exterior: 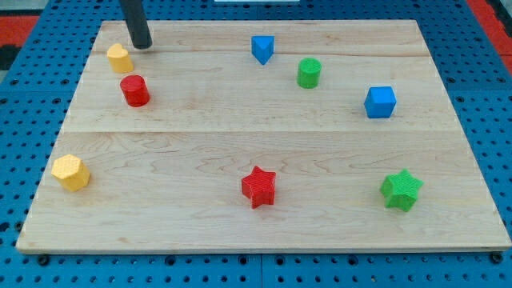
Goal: Move the yellow heart in between the blue triangle and red circle
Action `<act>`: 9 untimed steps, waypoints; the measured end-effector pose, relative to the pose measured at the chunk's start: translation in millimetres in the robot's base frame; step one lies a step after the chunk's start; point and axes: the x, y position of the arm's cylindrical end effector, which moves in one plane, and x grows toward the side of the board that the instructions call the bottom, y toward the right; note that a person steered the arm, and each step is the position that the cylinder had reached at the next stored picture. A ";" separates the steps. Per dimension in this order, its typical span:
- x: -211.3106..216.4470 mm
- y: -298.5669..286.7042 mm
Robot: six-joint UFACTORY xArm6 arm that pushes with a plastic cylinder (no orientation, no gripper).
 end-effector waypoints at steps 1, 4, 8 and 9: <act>-13.5 -61.0; 67.4 -47.4; 6.7 15.7; -31.1 -5.1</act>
